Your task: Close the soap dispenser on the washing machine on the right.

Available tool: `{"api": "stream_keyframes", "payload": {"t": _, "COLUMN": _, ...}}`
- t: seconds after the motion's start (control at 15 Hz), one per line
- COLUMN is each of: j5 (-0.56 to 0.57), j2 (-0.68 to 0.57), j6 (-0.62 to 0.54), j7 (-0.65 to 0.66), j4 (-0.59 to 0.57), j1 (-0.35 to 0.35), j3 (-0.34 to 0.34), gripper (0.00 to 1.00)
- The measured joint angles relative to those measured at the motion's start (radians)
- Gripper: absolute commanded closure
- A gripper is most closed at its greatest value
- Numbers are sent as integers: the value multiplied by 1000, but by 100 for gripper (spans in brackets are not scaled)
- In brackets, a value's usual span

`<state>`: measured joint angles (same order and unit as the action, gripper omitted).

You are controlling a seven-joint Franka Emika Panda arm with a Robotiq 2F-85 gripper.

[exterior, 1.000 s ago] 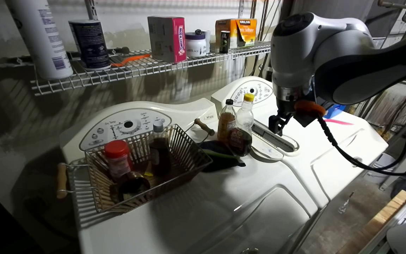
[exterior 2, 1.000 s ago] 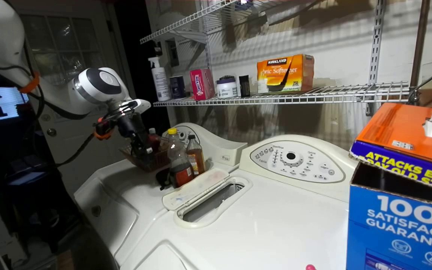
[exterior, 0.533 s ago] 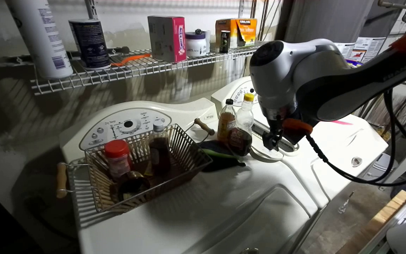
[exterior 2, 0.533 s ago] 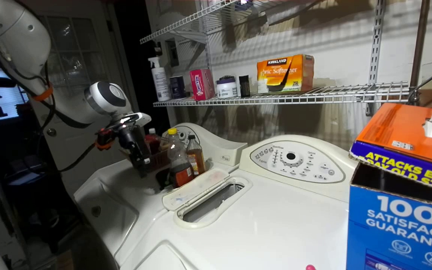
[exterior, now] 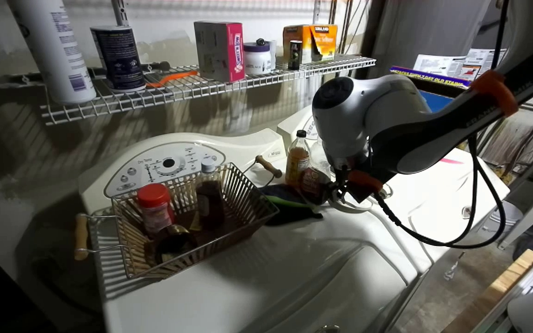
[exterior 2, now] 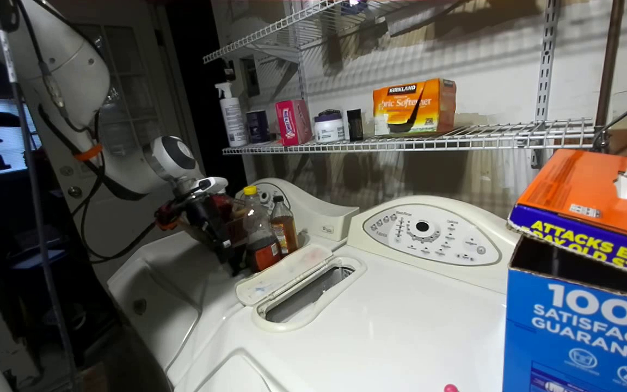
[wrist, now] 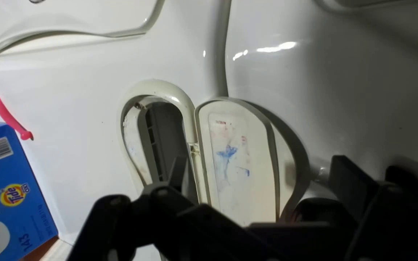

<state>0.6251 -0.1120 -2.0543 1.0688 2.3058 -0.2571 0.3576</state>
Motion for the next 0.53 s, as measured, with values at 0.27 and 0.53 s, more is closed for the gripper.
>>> {"api": "stream_keyframes", "payload": {"t": 0.27, "j5": 151, "j2": -53, "j6": -28, "j7": 121, "j4": 0, "j1": -43, "j3": -35, "gripper": 0}}
{"api": "stream_keyframes", "payload": {"t": 0.53, "j5": 212, "j2": -95, "j6": -28, "j7": 197, "j4": 0, "j1": -65, "j3": -53, "gripper": 0}}
